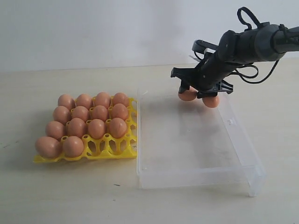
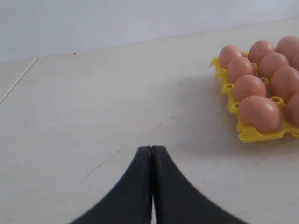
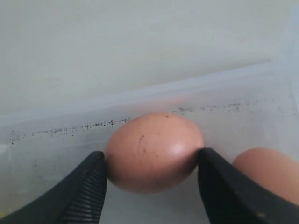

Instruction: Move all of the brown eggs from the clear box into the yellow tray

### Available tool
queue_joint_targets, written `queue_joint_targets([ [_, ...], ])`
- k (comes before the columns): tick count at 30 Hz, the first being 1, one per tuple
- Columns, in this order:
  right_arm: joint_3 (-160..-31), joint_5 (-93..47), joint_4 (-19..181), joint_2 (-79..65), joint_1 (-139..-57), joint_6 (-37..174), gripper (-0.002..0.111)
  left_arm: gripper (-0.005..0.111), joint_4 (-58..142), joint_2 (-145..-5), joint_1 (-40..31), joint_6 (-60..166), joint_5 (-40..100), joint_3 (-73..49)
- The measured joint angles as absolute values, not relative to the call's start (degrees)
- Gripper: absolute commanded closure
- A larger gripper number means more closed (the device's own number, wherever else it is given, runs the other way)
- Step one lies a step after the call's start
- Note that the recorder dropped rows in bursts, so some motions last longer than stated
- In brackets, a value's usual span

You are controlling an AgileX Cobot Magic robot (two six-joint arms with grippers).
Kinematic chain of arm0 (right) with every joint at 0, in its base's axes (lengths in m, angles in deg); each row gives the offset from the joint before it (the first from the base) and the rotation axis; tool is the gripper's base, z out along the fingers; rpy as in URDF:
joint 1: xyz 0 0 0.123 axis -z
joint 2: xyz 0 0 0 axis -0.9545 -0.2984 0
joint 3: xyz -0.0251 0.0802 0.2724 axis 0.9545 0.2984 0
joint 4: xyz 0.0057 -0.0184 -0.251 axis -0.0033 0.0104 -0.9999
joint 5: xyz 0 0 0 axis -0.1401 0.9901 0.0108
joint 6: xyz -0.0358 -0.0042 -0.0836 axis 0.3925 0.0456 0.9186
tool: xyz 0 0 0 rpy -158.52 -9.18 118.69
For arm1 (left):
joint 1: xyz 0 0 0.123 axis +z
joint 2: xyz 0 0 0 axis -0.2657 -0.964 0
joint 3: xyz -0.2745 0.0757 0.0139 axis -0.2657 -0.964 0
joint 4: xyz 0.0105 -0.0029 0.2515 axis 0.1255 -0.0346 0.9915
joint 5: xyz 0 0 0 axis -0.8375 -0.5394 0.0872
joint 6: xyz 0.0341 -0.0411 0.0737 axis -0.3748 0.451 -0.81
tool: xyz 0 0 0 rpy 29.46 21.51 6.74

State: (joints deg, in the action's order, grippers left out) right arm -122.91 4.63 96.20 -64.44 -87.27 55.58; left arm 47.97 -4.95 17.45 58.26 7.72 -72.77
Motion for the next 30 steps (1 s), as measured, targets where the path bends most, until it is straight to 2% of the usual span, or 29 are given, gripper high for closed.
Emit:
queue_joint_targets([
  [2,-122.91,4.08,96.20,-64.55,-87.27,55.80,0.070,0.107,47.97,-4.95,17.45,58.26,7.72,-72.77],
  [3,-122.91,3.93,96.20,-64.55,-87.27,55.95,0.085,0.107,47.97,-4.95,17.45,58.26,7.72,-72.77],
  [5,-122.91,3.53,96.68,-64.66,-87.27,57.66,0.108,0.107,47.97,-4.95,17.45,58.26,7.72,-72.77],
  [13,-123.03,8.92,103.20,-63.11,-87.27,70.14,0.108,0.107,47.97,-4.95,17.45,58.26,7.72,-72.77],
  [18,-123.03,15.86,103.20,-54.91,-87.27,77.09,0.108,0.107,47.97,-4.95,17.45,58.26,7.72,-72.77],
  [21,-123.03,17.57,103.89,-51.52,-87.48,77.72,0.099,0.107,47.97,-4.95,17.45,58.26,7.72,-72.77],
  [27,-123.03,19.00,105.11,-52.12,-87.60,78.63,0.055,0.107,47.97,-4.95,17.45,58.26,7.72,-72.77],
  [30,-123.03,19.73,105.11,-54.16,-87.71,78.50,0.049,0.107,47.97,-4.95,17.45,58.26,7.72,-72.77],
])
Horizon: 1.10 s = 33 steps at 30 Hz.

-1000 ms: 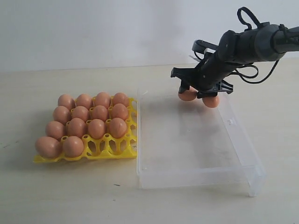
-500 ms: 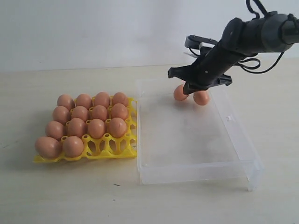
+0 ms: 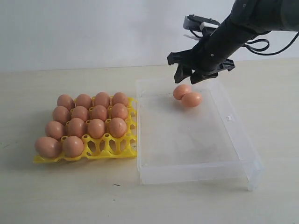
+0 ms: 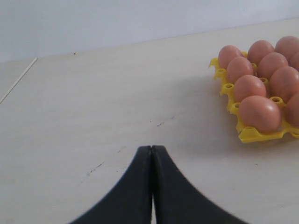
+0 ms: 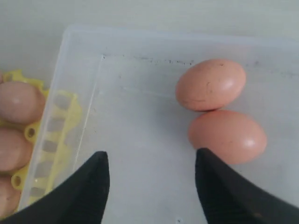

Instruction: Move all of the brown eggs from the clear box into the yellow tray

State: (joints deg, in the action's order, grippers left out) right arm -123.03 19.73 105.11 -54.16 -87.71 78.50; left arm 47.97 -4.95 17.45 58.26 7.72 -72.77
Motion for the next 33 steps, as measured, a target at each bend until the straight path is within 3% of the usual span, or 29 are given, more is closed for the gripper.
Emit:
queue_joint_targets([
  [14,-123.03,17.82,94.82,-60.10,-87.81,69.90,0.052,0.107,47.97,-4.95,17.45,58.26,7.72,-72.77],
  [33,-123.03,16.95,96.28,-61.42,-89.51,75.82,0.052,0.107,47.97,-4.95,17.45,58.26,7.72,-72.77],
])
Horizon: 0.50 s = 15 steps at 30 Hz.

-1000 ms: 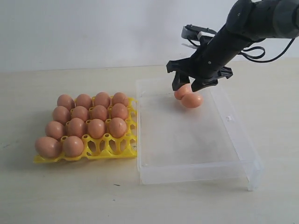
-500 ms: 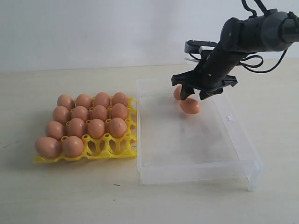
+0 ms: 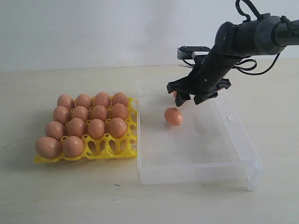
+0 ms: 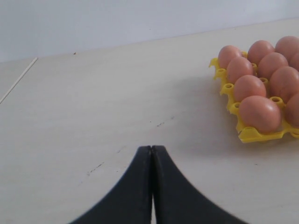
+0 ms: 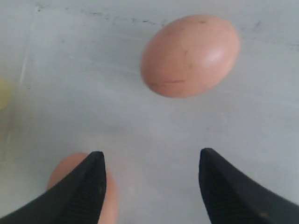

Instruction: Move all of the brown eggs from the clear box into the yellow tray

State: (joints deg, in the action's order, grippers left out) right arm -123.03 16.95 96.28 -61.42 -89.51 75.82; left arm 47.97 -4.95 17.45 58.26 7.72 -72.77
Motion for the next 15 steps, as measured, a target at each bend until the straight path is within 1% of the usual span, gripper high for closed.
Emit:
queue_joint_targets([
  [9,-123.03,17.39,98.53,-61.42,-96.82,77.54,0.052,0.107,47.97,-4.95,17.45,58.26,7.72,-72.77],
  [15,-123.03,19.18,100.74,-60.81,-99.13,77.65,0.052,0.107,47.97,-4.95,17.45,58.26,7.72,-72.77],
])
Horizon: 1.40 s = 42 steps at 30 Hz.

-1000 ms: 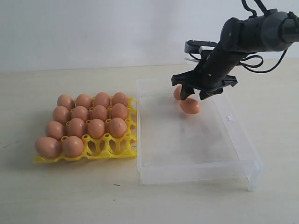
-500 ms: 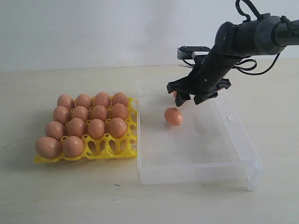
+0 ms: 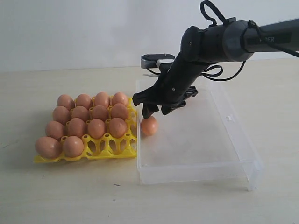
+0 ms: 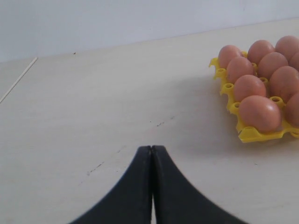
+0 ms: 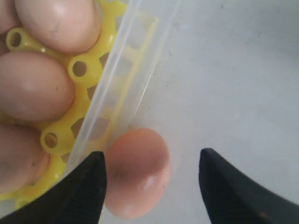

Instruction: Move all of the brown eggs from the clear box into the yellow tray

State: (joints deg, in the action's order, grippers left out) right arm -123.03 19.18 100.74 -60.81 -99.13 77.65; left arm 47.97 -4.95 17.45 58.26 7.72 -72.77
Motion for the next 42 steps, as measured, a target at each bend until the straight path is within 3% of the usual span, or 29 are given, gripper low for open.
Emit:
queue_joint_targets([
  [33,-123.03,16.80,106.08,-65.21,-99.25,76.04,0.052,0.107,47.97,-4.95,17.45,58.26,7.72,-72.77],
  [36,-123.03,15.57,106.63,-65.35,-99.25,75.93,0.063,0.107,47.97,-4.95,17.45,58.26,7.72,-72.77],
  [39,-123.03,14.27,107.32,-65.48,-99.25,76.19,0.105,0.107,47.97,-4.95,17.45,58.26,7.72,-72.77],
  [42,-123.03,14.07,107.70,-65.73,-99.25,76.95,0.108,0.107,47.97,-4.95,17.45,58.26,7.72,-72.77],
])
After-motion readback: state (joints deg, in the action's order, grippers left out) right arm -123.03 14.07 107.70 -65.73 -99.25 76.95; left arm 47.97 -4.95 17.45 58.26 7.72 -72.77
